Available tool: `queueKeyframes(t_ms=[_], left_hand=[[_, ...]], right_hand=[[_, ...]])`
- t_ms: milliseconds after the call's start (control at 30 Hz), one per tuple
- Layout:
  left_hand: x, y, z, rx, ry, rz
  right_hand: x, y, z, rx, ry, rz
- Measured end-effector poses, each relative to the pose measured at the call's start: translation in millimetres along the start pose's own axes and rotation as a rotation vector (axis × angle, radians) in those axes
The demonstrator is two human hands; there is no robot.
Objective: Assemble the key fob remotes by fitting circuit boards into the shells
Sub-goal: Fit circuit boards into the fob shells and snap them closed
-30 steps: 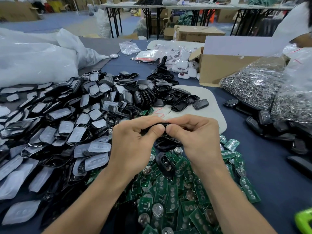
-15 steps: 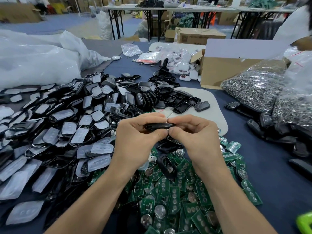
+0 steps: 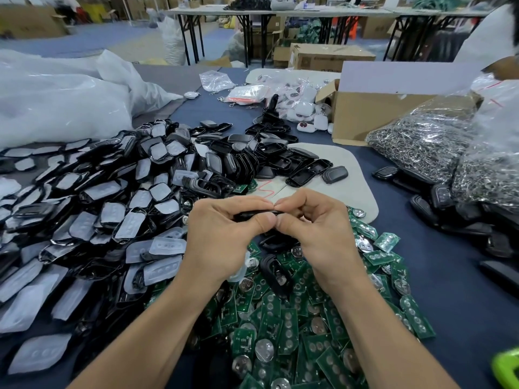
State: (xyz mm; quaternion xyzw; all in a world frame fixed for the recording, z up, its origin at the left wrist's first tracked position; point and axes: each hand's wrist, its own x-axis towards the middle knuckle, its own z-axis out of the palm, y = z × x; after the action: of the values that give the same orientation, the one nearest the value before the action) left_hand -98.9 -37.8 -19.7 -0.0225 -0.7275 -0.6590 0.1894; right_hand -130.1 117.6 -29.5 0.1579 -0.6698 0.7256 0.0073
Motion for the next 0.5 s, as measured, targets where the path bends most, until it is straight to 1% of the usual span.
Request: queueKeyframes(t_ms=[133, 233, 333, 500], left_hand=[[2.8, -0.2, 0.7, -0.012, -0.019, -0.005], [3.8, -1.7, 0.4, 0.028, -0.015, -0.032], [2.4, -2.1, 0.7, 0.063, 0.023, -0.013], [1.0, 1.8, 1.8, 0.026, 0.025, 0.071]], right_hand=[[1.5, -0.6, -2.1, -0.033, 0.055, -0.004], [1.2, -2.3, -1.5, -0.028, 0.109, -0.010], [0.4, -4.1, -2.4, 0.004, 0.093, 0.016], [0.7, -4.3, -2.2, 0.007, 0.076, 0.017]])
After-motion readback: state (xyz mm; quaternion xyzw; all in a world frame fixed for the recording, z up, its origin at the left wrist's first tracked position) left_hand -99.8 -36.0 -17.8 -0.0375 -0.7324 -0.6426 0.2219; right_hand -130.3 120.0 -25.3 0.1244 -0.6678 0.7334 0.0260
